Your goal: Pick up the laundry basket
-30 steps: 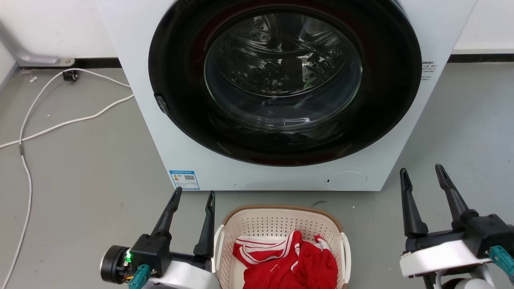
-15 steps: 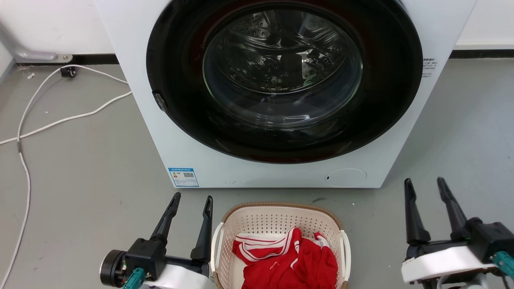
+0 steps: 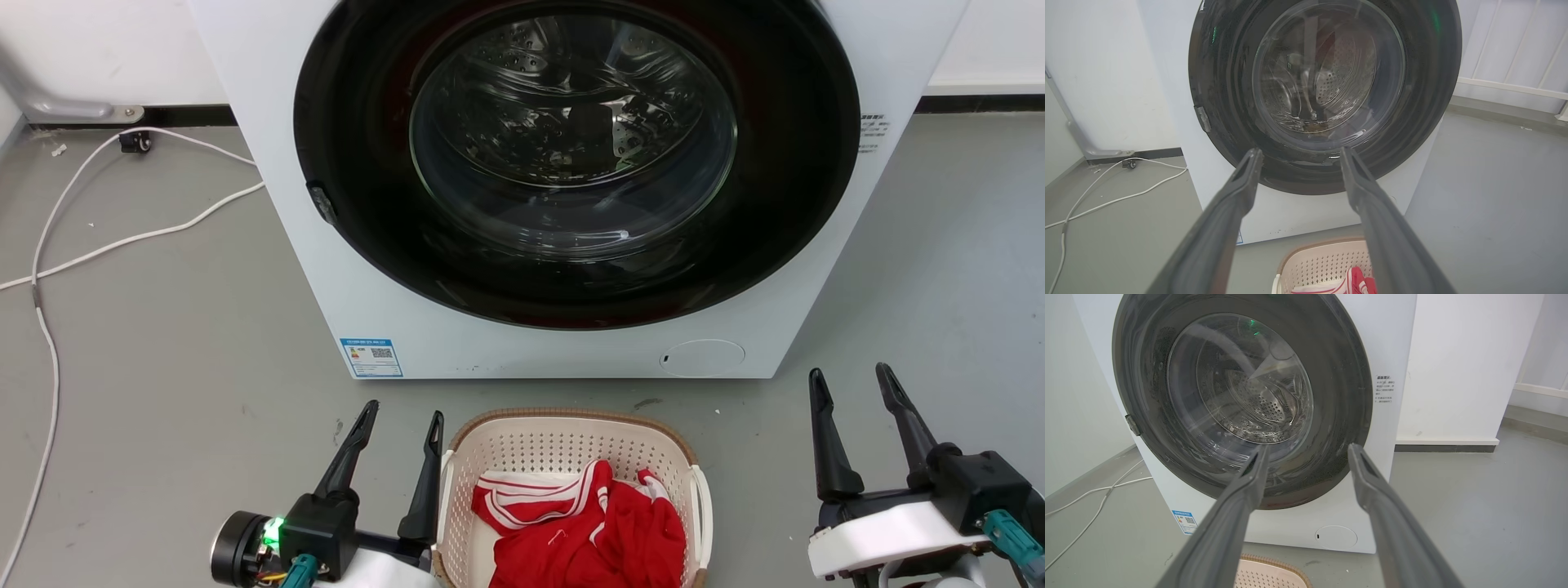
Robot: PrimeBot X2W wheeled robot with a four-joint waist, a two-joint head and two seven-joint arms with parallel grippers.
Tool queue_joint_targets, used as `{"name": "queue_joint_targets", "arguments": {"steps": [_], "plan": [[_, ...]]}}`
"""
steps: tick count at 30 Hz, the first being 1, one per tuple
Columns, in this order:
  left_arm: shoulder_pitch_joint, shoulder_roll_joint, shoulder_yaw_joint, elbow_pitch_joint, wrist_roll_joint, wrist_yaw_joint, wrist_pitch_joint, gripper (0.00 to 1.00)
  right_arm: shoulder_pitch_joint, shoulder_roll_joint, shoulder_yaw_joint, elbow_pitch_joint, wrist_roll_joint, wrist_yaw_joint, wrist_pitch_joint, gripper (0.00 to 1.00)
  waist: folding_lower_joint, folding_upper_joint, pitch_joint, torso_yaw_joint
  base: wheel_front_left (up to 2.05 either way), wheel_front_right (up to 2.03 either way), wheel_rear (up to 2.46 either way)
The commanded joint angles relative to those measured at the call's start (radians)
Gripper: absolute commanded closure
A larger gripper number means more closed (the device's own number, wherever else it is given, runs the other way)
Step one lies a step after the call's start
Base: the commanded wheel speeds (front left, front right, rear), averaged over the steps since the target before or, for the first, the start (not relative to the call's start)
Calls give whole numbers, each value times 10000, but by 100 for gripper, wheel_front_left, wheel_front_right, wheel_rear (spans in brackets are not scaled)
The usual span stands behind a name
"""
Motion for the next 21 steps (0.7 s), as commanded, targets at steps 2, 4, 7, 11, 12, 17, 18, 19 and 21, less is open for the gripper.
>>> {"name": "queue_joint_targets", "arguments": {"steps": [2, 4, 7, 11, 12, 17, 18, 19, 21], "plan": [[-2, -27, 28, 4, 50, -27, -52, 0, -115, -16, 4, 4, 33, -3, -42, 0, 0, 0, -4, -7, 0, 0, 0], [2, -39, 61, -31, 48, -13, -52, 0, -124, -16, 5, -14, 52, -3, -40, 0, 0, 0, 3, -12, 0, 0, 0], [-7, -59, 80, -38, 46, -18, -43, 0, -138, -16, -20, -70, 126, -3, -40, 0, 0, 0, 9, -5, 0, 0, 0], [-18, -71, 107, 19, 11, -49, -43, 0, -108, -16, -17, -65, 182, -3, -40, 0, 0, 0, 6, -1, 0, 0, 0], [-21, -74, 108, 32, 3, -58, -43, 0, -107, -16, -21, -62, 170, -3, -40, 0, 0, 0, 6, 2, 0, 0, 0], [-5, -85, 117, 66, -29, -95, -43, 0, -112, -16, -36, -29, 184, -3, -40, 0, 0, 0, 0, 12, 0, 0, 0], [-4, -88, 124, 70, -32, -100, -43, 0, -122, -16, -33, -23, 194, -3, -42, 0, 0, 0, 7, 10, 0, 0, 0], [-5, -89, 139, 73, -26, -101, -43, 0, -129, -16, -28, -11, 217, -3, -40, 0, 0, 0, 13, 9, 0, 0, 0], [-11, -91, 162, 83, -28, -93, -43, 0, -154, -16, -11, 21, 245, -3, -40, 0, 0, 0, 78, -7, 0, 0, 0]]}}
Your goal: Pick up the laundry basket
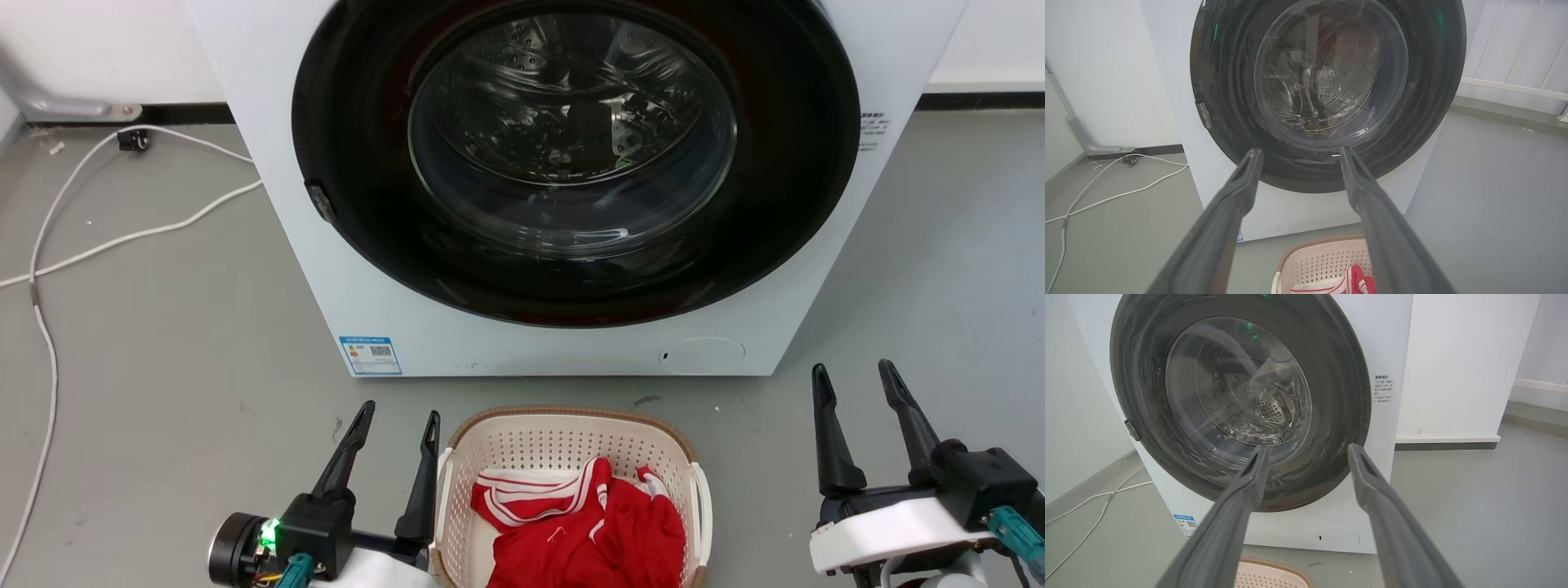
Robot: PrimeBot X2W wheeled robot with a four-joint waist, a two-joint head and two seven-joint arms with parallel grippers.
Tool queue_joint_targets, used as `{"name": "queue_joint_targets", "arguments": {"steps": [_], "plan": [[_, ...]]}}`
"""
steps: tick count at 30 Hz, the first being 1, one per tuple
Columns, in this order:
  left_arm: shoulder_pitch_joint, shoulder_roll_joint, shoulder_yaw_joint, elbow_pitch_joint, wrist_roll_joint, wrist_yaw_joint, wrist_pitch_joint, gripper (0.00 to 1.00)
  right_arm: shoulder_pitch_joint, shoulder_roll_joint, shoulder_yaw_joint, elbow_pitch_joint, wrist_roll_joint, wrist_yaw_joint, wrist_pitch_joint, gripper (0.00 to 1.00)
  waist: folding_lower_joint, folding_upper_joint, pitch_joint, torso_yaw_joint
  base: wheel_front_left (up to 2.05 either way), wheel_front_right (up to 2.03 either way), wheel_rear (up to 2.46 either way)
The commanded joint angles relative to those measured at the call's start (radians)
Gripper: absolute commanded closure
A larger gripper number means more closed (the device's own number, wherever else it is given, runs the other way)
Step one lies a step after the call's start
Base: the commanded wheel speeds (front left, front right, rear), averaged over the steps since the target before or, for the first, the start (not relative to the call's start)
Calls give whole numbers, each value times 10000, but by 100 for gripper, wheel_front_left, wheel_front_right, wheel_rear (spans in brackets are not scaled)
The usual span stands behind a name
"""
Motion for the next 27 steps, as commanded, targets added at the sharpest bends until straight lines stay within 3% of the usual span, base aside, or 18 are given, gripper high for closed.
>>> {"name": "queue_joint_targets", "arguments": {"steps": [1, 15, 27], "plan": [[-31, -16, 43, 35, -32, -40, -31, 0, -123, -16, 15, 34, 30, -3, -38, 0, 0, 0, 87, -22, 0, 0, 0], [-1453, 174, 513, 982, -79, -243, -30, 0, -1572, -14, 113, 539, -467, -3, 486, 0, 0, 0, 2437, -322, 0, 0, 0], [-4751, 845, 544, 4928, -454, -525, -30, 0, -3965, -25, 146, 2909, -980, -5, 1548, 0, 0, 0, 5074, -372, 0, 0, 0]]}}
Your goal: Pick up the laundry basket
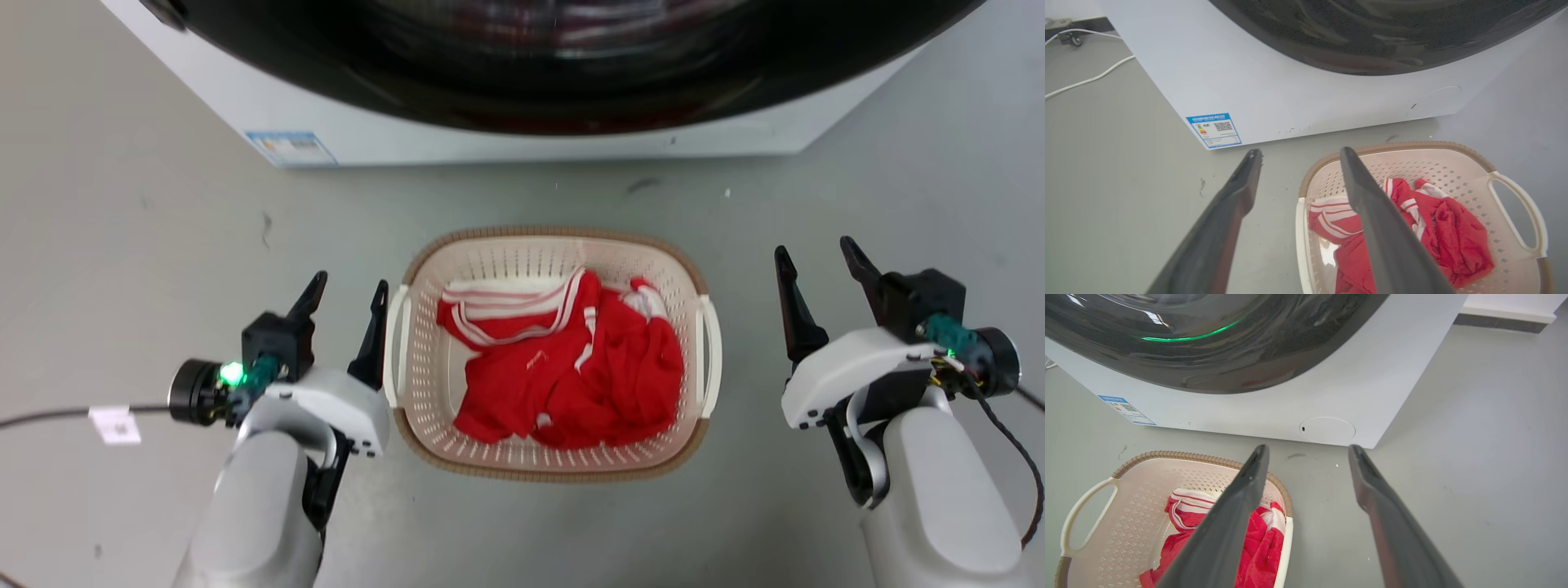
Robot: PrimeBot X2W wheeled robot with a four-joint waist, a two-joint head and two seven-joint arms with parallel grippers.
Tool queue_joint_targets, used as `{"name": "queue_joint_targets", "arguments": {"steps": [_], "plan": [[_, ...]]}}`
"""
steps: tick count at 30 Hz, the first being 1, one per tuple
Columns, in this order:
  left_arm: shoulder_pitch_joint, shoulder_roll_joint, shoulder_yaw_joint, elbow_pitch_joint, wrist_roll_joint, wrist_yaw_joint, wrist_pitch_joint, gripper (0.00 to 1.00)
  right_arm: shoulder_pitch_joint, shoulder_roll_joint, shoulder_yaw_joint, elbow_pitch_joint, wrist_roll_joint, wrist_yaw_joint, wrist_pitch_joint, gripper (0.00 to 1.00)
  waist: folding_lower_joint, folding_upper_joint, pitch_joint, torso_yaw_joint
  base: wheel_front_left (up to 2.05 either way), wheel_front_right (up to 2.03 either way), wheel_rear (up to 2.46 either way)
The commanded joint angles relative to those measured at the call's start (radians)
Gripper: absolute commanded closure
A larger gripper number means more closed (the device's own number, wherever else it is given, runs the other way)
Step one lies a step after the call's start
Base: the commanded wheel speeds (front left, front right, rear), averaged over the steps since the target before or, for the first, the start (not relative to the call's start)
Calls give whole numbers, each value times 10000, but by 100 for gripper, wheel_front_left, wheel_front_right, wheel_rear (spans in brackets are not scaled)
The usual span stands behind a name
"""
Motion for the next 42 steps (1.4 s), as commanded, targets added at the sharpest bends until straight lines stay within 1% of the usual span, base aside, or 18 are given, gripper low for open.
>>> {"name": "queue_joint_targets", "arguments": {"steps": [1, 9, 14, 19, 24, 28, 32, 35, 42], "plan": [[-178, 41, -39, 167, -41, -21, -28, 0, -220, 8, -19, 141, 164, -6, 66, 0, -2, -1, 636, -11, 0, 0, 0], [-1871, 100, -717, 2598, -268, -61, -27, 0, -1461, -3, 88, 2401, 902, -8, 459, 0, -2, -1, 1538, 220, 0, 0, 0], [-2753, 73, -1546, 3902, -690, -67, 119, 0, -2249, -21, 316, 3891, 958, -8, 694, 0, -2, -1, 1978, 375, 0, 0, 0], [-3435, 110, -2393, 4731, -1391, -70, 449, 0, -3134, -6, 390, 5316, 1127, -7, 891, 0, -2, -1, 2348, 420, 0, 0, 0], [-3968, 269, -3373, 5015, -2215, -71, 880, 0, -3989, -3, 516, 6447, 1146, -7, 1088, 0, -2, -1, 2681, 479, 0, 0, 0], [-4346, 452, -4201, 4987, -2865, -71, 1325, 0, -4693, -4, 471, 7274, 1079, -7, 1364, 0, -2, -1, 2953, 512, 0, 0, 0], [-4641, 662, -5005, 4913, -3609, -70, 2041, 0, -5293, -3, 526, 8027, 1193, -7, 1807, 0, -2, -1, 3176, 564, 0, 0, 0], [-4820, 810, -5571, 4798, -4202, -70, 2625, 0, -5628, -4, 643, 8373, 1137, -7, 2029, 0, -2, -1, 3319, 575, 0, 0, 0], [-5194, 1231, -6627, 4577, -5096, -68, 2901, 0, -6037, -3, 616, 8734, 1197, -7, 2328, 0, -2, -1, 3566, 601, 0, 0, 0]]}}
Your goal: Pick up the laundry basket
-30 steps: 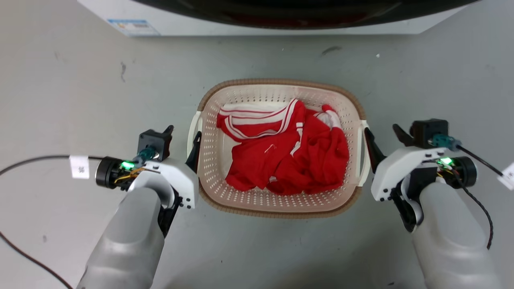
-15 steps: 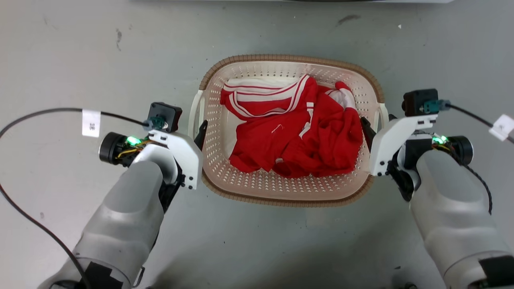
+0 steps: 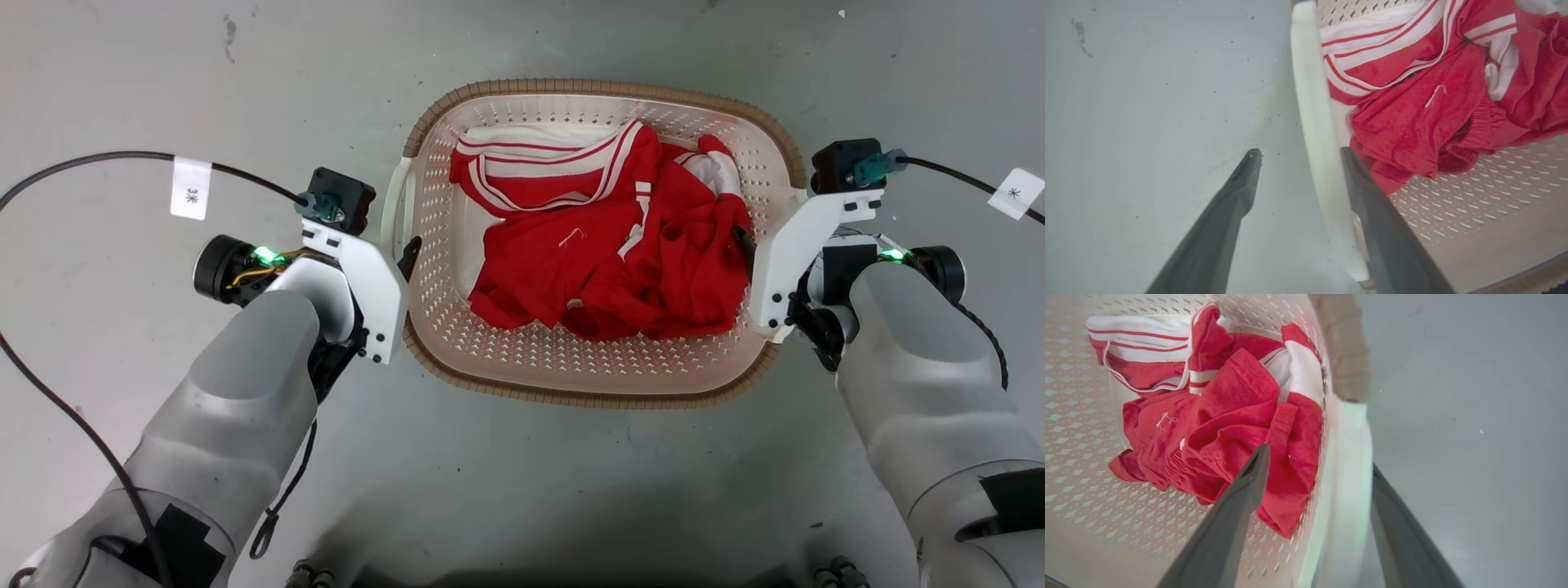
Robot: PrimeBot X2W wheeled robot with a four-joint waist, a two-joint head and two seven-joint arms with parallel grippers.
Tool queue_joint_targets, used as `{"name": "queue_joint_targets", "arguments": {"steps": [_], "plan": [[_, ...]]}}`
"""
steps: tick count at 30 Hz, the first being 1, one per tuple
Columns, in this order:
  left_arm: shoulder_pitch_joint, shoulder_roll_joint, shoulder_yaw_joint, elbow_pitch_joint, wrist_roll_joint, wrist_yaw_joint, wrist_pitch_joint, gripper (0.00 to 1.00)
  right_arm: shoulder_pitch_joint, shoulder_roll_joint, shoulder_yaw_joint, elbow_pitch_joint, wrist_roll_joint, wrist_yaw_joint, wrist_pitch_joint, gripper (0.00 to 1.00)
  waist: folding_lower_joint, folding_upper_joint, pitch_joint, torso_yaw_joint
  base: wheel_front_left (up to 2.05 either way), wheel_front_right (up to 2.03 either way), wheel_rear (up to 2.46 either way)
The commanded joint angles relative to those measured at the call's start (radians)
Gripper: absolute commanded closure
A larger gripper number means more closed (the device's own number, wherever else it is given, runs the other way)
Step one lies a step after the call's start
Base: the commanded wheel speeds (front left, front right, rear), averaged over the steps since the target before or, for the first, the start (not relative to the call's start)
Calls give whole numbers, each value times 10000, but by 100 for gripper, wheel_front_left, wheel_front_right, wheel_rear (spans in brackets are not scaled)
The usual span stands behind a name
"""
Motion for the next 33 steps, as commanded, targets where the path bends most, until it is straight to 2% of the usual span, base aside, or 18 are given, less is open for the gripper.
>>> {"name": "queue_joint_targets", "arguments": {"steps": [1, 14, 15, 16, 27, 33], "plan": [[-181, 94, -145, -18, -111, 13, 33, 0, -156, -12, -2, 65, -40, -7, 35, 0, -1, 0, 40, 6, 0, 0, 0], [-706, 221, -1378, 191, -1214, 13, -202, 0, -267, -12, -142, 202, -87, -7, -66, 0, -1, 0, 220, 61, 0, 0, 0], [-704, 197, -1740, 47, -1516, 13, -9, 100, -253, -12, -74, 210, 59, -7, -130, 78, -1, 0, 237, 73, 0, 0, 0], [-710, 244, -1857, -4, -1630, 14, 42, 100, -263, -12, -42, 209, 51, -7, -143, 100, -1, 0, 244, 71, 0, 0, 0], [-748, 478, -2734, -98, -2481, 14, 108, 100, -276, -34, -50, 213, -359, -3, -236, 100, -1, 0, 166, 53, 0, 0, 0], [-543, 623, -3480, -347, -3137, 13, 587, 100, -32, -43, -296, 212, -1155, -3, 302, 100, -1, 0, -567, 71, 0, 0, 0]]}}
